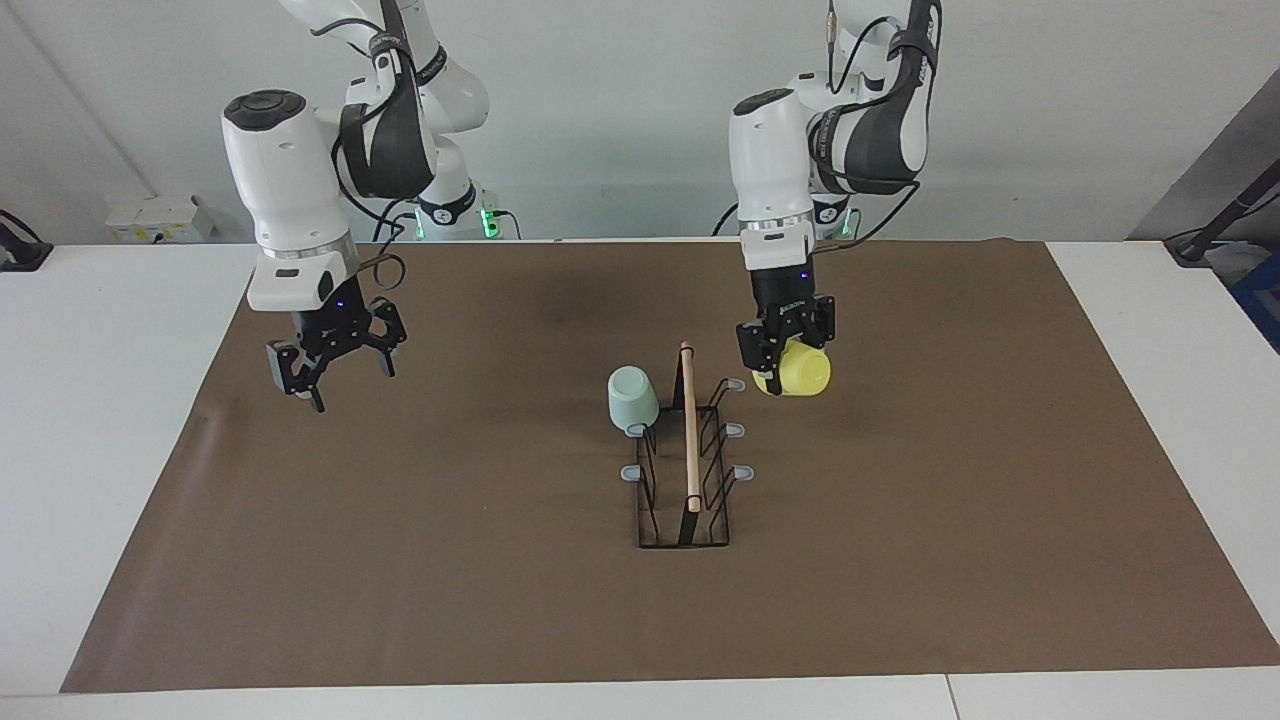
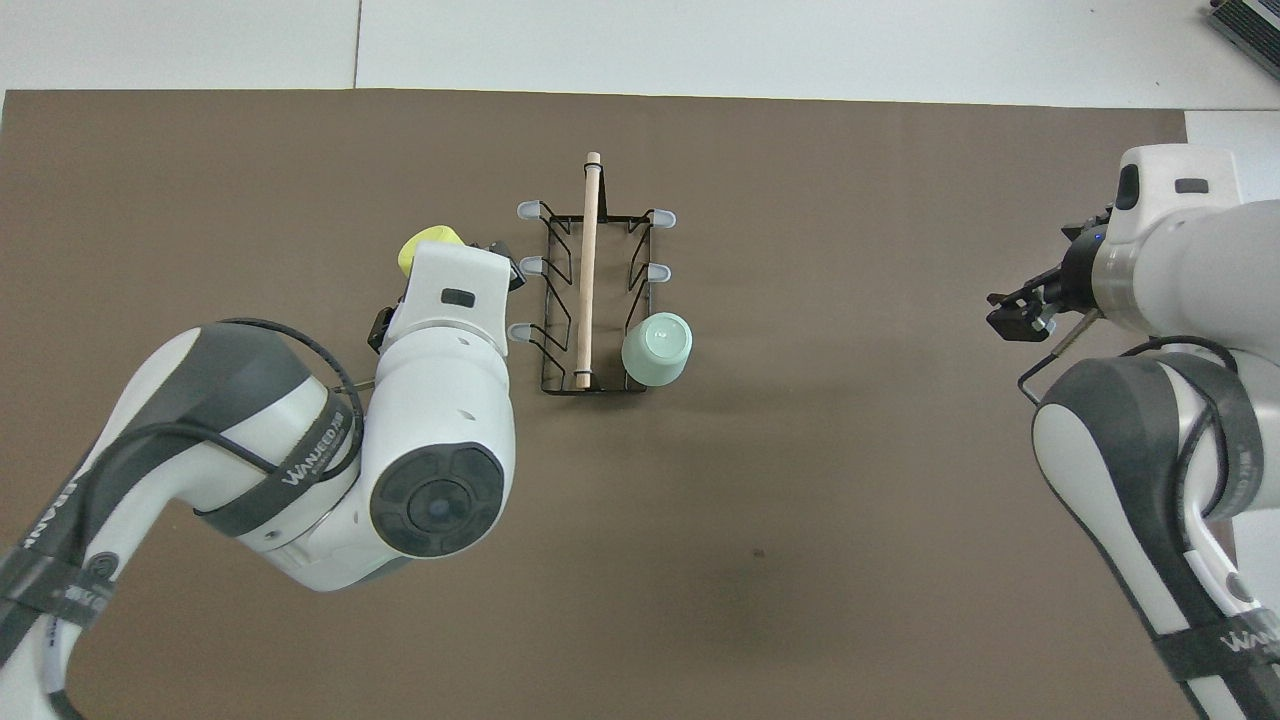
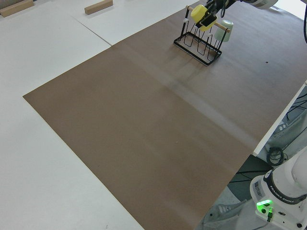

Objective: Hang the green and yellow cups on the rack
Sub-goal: 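Carry the yellow cup to the rack with the left gripper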

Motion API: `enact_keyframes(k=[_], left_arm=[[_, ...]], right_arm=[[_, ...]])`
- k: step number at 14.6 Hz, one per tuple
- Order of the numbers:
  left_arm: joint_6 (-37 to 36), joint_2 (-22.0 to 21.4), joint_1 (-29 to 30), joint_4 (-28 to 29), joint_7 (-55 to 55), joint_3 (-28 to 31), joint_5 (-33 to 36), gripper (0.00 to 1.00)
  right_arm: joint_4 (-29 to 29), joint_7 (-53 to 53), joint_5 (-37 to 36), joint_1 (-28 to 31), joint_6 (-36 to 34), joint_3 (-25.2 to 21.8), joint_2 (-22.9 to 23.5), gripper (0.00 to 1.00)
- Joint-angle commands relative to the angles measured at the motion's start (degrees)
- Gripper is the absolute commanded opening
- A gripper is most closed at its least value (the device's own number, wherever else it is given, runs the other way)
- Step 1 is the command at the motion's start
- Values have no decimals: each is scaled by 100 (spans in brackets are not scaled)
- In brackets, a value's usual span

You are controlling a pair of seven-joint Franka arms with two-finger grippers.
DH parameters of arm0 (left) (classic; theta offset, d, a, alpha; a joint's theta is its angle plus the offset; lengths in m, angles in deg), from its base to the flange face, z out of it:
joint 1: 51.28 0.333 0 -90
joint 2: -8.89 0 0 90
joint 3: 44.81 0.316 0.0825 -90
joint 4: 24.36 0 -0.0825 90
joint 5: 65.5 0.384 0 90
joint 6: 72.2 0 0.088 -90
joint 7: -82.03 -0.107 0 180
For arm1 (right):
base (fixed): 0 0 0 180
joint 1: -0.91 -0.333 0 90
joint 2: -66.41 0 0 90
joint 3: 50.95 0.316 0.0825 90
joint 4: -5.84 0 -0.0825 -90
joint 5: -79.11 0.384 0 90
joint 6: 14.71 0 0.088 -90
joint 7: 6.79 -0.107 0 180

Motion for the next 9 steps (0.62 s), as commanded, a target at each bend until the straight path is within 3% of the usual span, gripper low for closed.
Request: enact_keyframes(k=[1, 7, 9], left_arm=[[96, 1, -105, 68, 675, -54, 454, 0], [-237, 150, -228, 261, 1703, -266, 1375, 0], [-300, 150, -272, 393, 2264, -318, 1797, 0]], right_arm=[[374, -957, -446, -9, -622, 24, -34, 100], [1410, -2988, -289, -9, -2571, 33, 1, 100], [1578, -3699, 245, 26, -3144, 16, -7, 100]])
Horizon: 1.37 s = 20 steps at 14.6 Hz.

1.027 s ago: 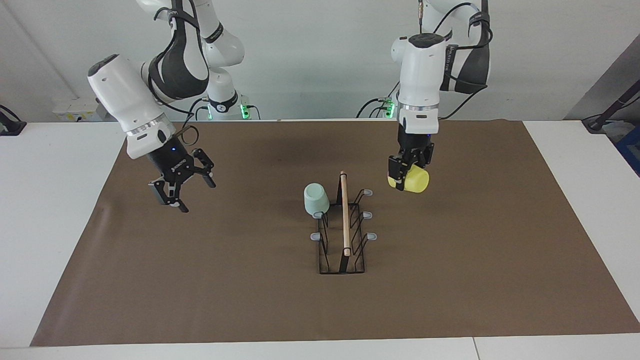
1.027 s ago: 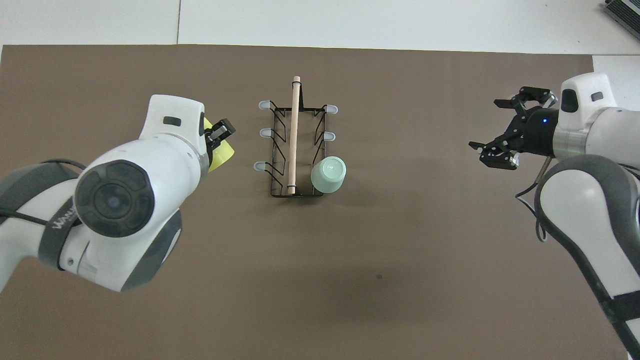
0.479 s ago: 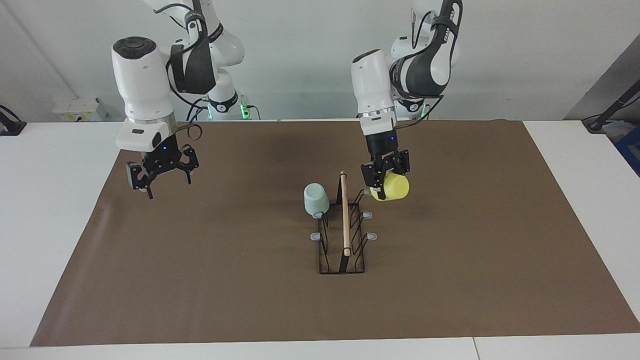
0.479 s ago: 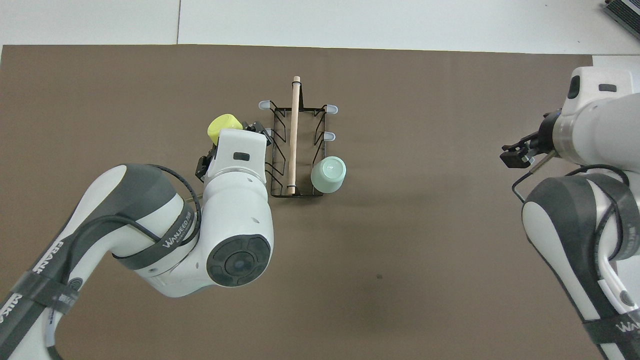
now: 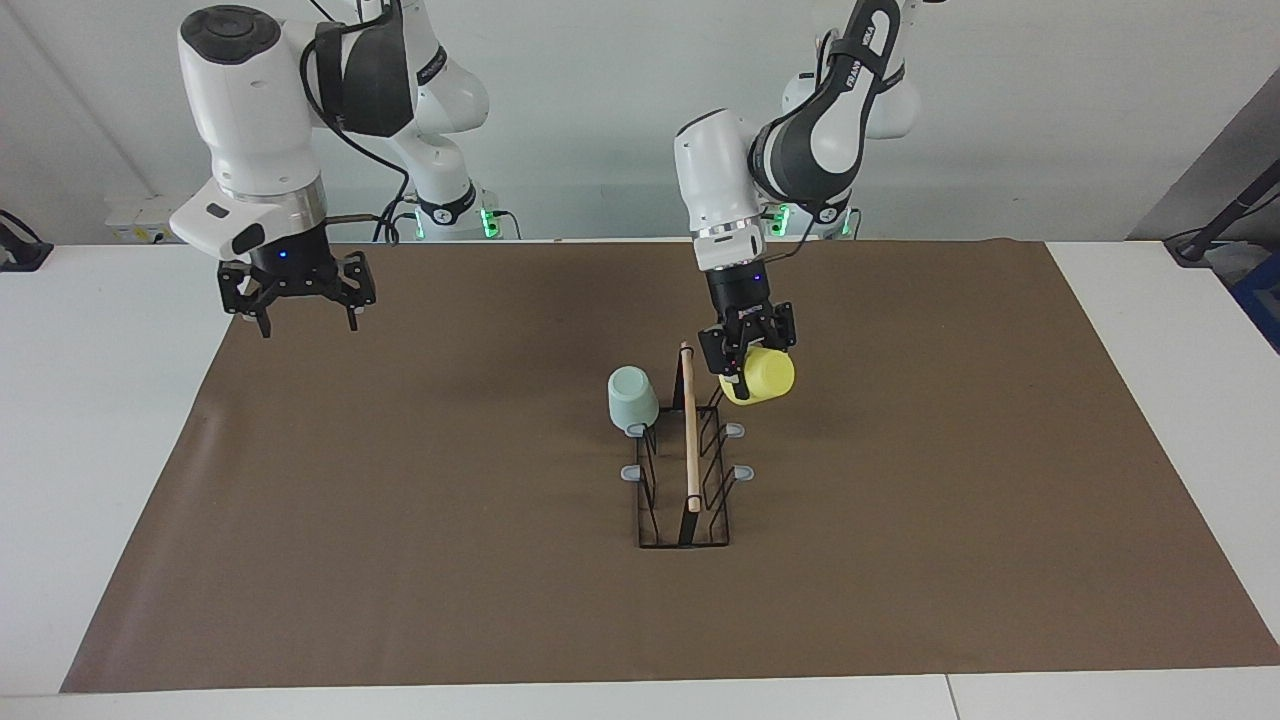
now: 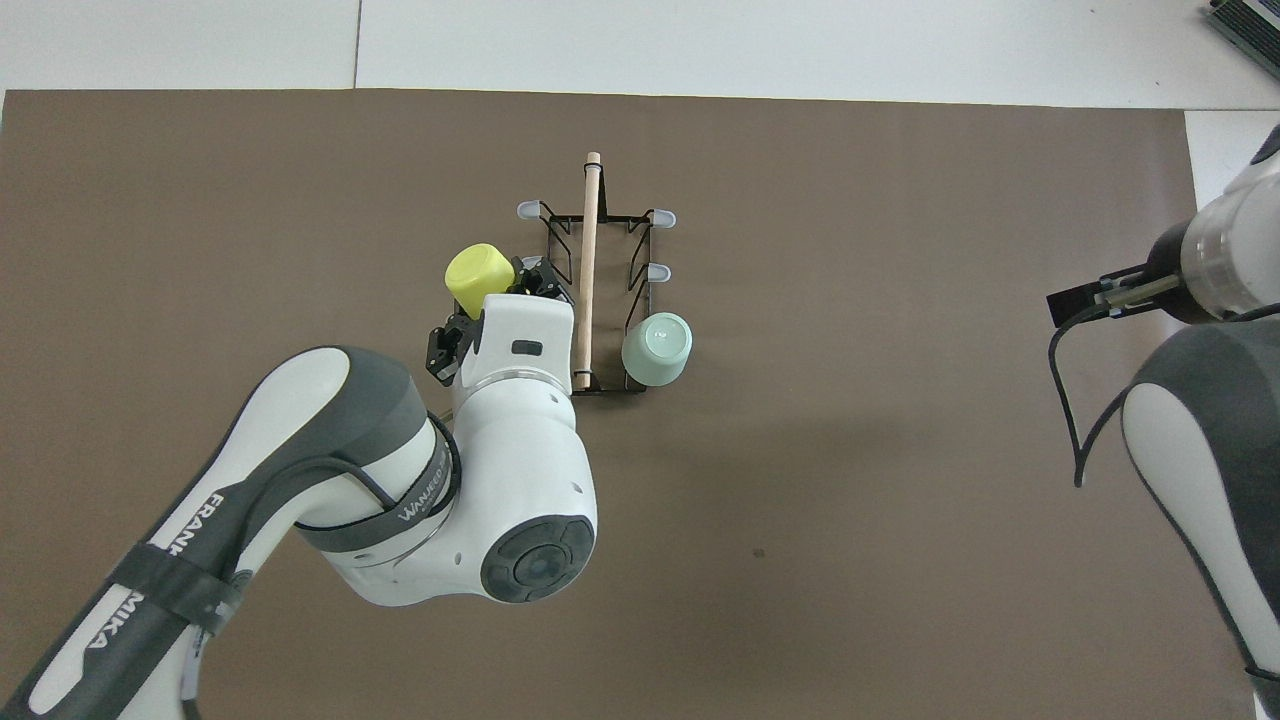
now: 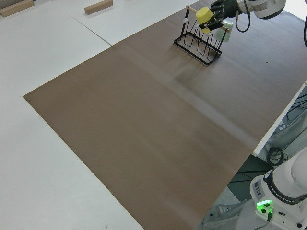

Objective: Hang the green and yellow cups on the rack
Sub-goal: 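Carry the yellow cup to the rack with the left gripper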

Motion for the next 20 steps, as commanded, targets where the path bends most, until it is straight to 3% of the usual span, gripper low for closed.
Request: enact_keyframes(k=[1, 8, 9, 10, 11, 12, 13, 16, 20], left_arm=[[-167, -57, -118, 247, 784, -9, 550, 0], [-431, 119, -364, 423, 1348, -88, 779, 0], [-431, 128, -364, 423, 1419, -106, 771, 18], [-431, 146, -372, 414, 1663, -132, 771, 56], [-466, 154, -372, 371, 1961, -167, 771, 100], [-475, 163, -364, 336, 1999, -176, 753, 100], [-457, 155, -355, 300, 1973, -185, 736, 100], [-474, 23, -302, 134, 1903, -185, 578, 100], [-475, -83, -223, -182, 791, -62, -27, 100]], right_arm=[[286, -804, 596, 87, -779, -17, 10, 100], [163, -867, 888, 448, -1220, -35, -157, 100], [225, -858, 871, 413, -1308, -122, -288, 100], [234, -850, 862, 317, -1387, -306, -385, 100], [217, -823, 801, 37, -1492, -516, -516, 100], [164, -806, 783, -348, -1528, -997, -579, 100], [155, -806, 783, -448, -1528, -1167, -588, 100], [277, -788, 757, 234, -1572, -548, -483, 100], [331, -683, 625, 254, -1625, -431, -377, 100]])
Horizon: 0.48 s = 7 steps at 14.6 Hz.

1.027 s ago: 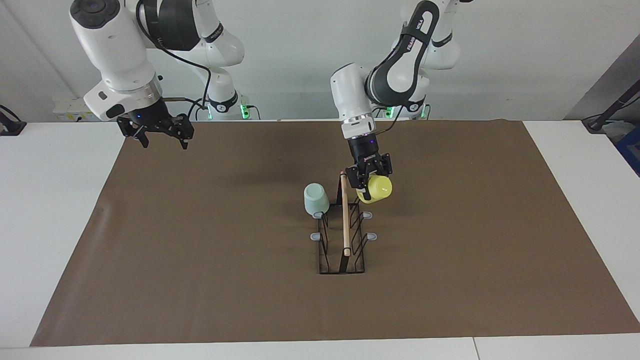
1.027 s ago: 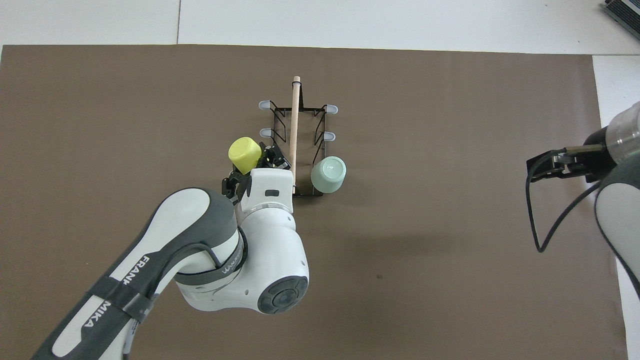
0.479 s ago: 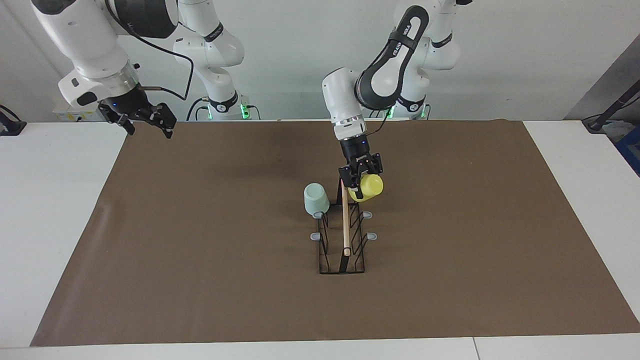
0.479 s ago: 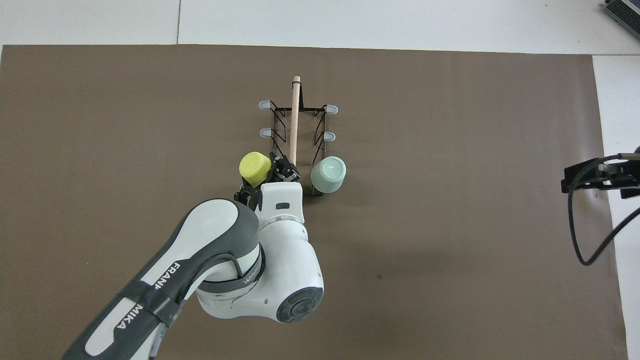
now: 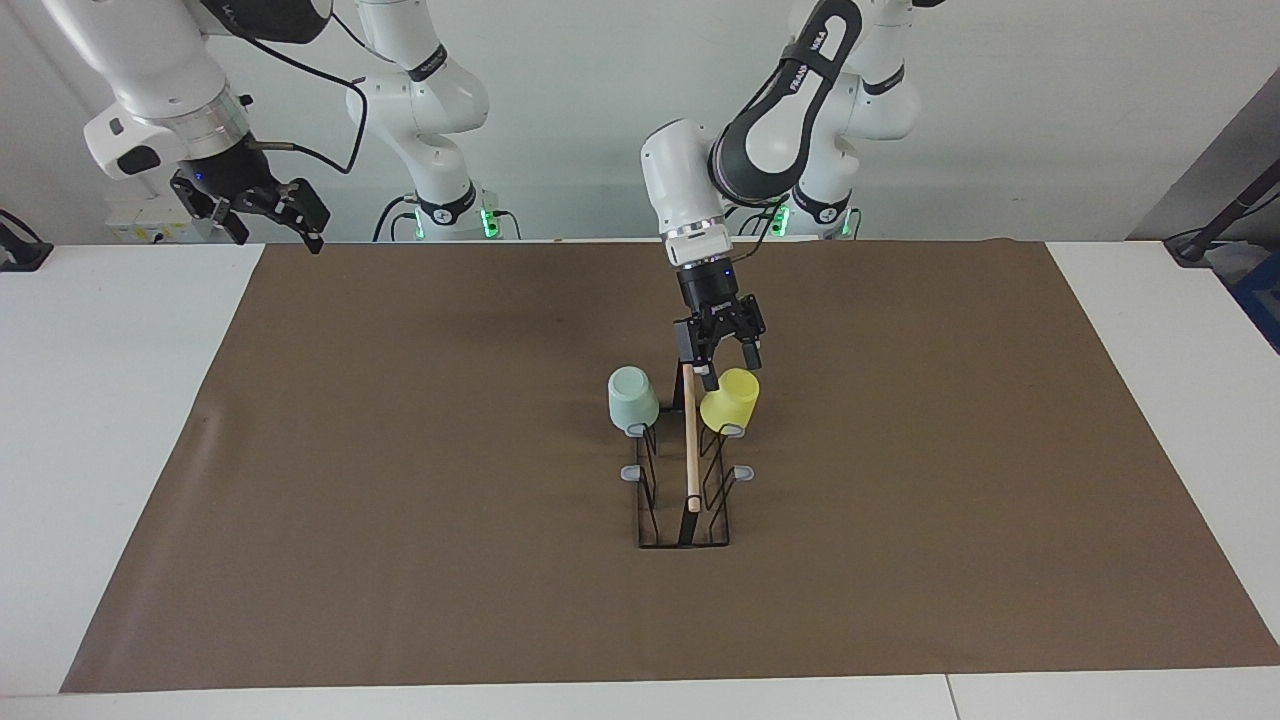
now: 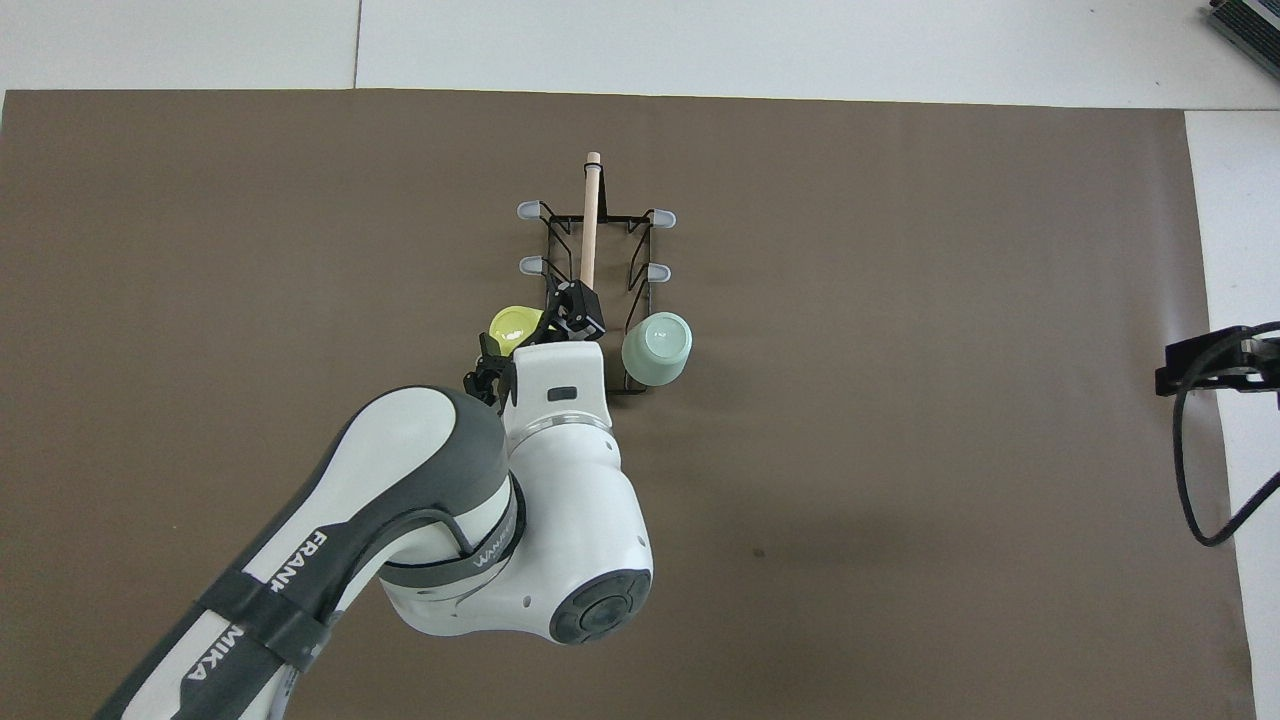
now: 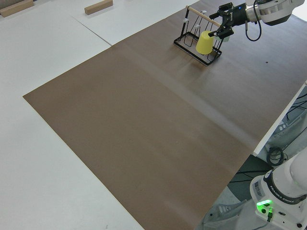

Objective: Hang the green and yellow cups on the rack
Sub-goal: 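Hang the yellow cup on a rack peg and open the left gripper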

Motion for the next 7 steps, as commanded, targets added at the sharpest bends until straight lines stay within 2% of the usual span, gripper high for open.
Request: enact_keyframes(k=[1, 5, 7], left_arm=[[-96, -111, 52, -216, -1329, 132, -751, 100], [-114, -251, 359, -550, -4343, 334, -2595, 100], [-123, -558, 360, -542, -5732, 684, -3414, 100]], right_arm=[[78, 313, -112, 70, -93, 108, 65, 100], [52, 500, -104, 70, -84, 108, 47, 100], [52, 526, -25, 70, -40, 108, 108, 100]])
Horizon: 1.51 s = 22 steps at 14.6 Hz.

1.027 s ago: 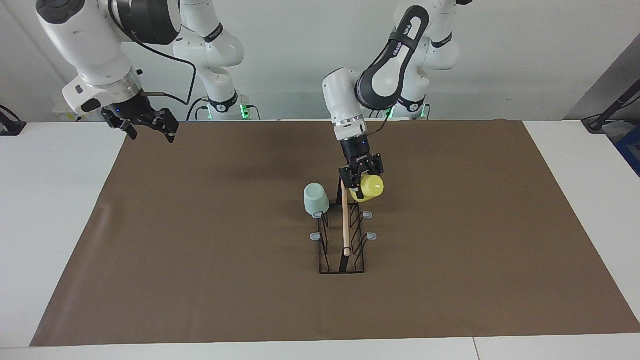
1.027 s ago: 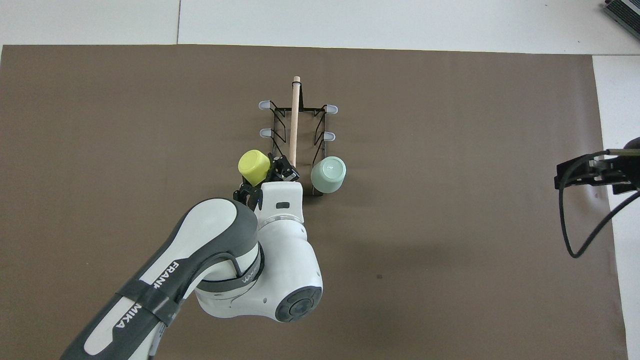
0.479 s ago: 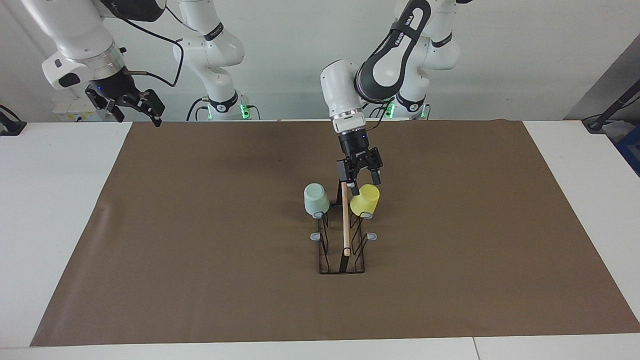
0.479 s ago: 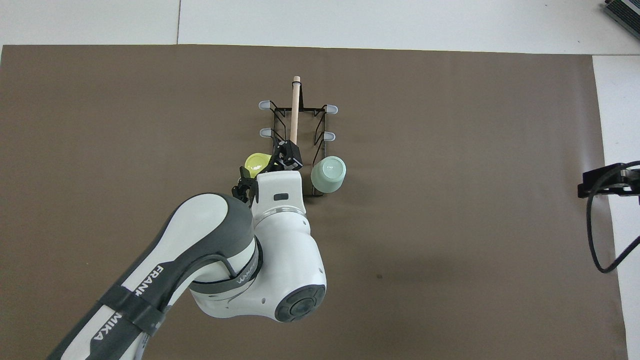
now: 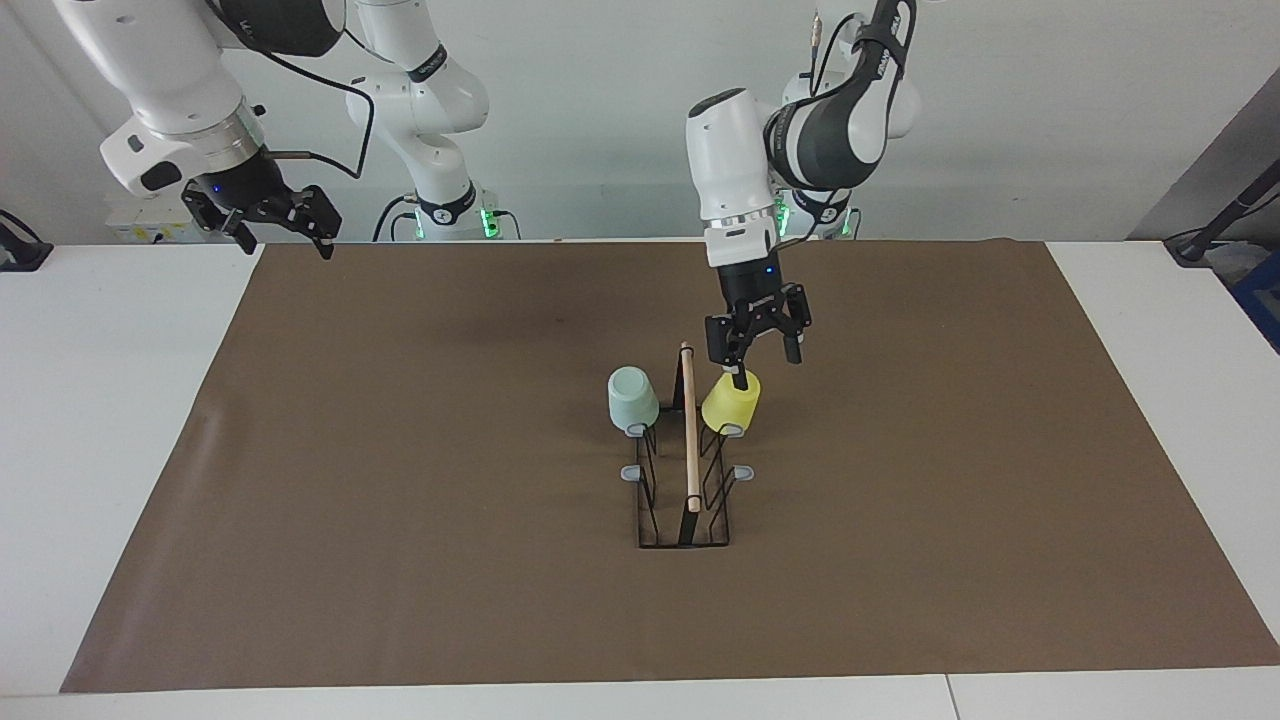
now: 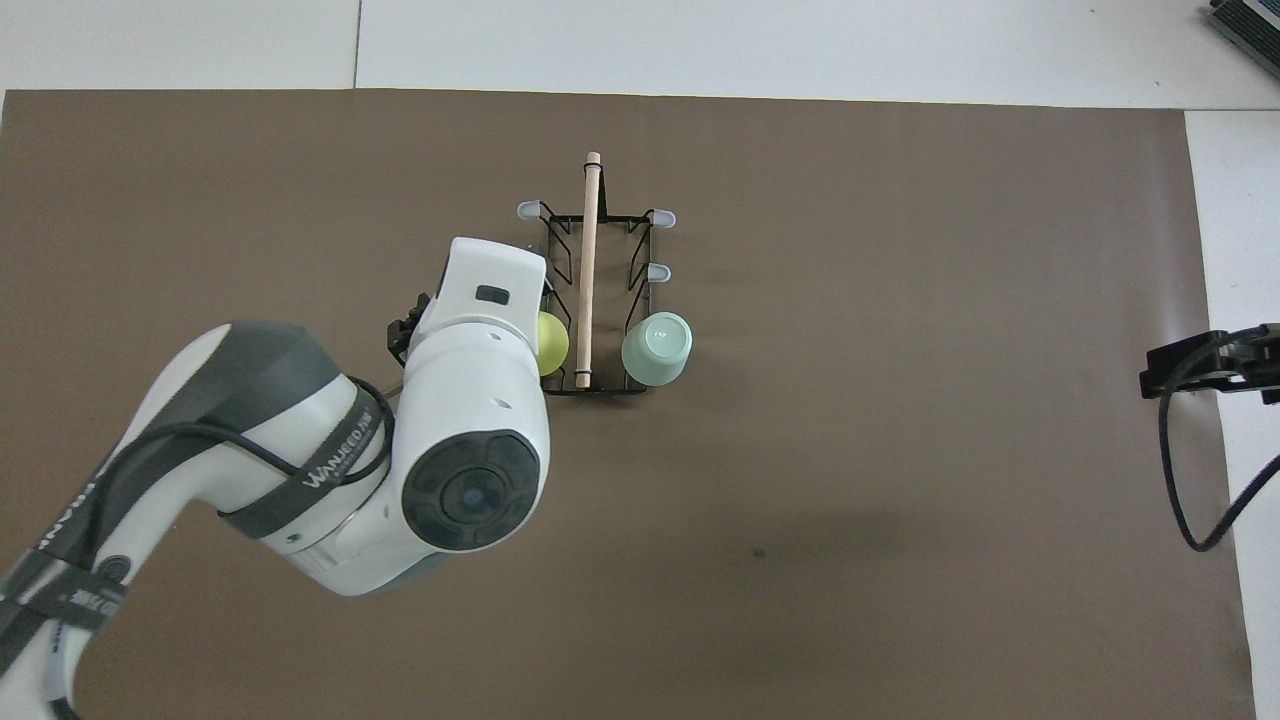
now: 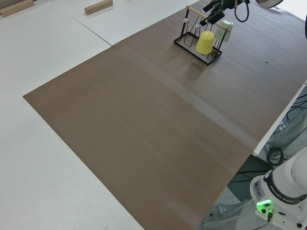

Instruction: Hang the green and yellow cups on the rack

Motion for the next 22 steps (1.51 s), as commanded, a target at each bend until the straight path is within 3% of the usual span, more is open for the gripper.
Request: enact_keyframes(k=[1, 5, 12, 18, 22], left_arm=[[-112, -453, 41, 25, -1792, 397, -1021, 100], [-461, -753, 58, -71, -4235, 1136, -2462, 100], [-2930, -552, 1146, -1511, -8078, 1181, -3862, 100], [-4407, -112, 1183, -2610, -8768, 1515, -3890, 100], [-4585, -164, 1174, -2638, -9040, 1586, -3951, 100]], right_arm=[[67, 154, 84, 70, -56, 52, 126, 100], [-47, 118, 154, -89, 14, 26, 74, 100], [-38, 136, 155, -89, 6, 25, 39, 100], [-38, 136, 155, -80, 6, 25, 39, 100], [-38, 136, 155, -80, 6, 25, 39, 100]])
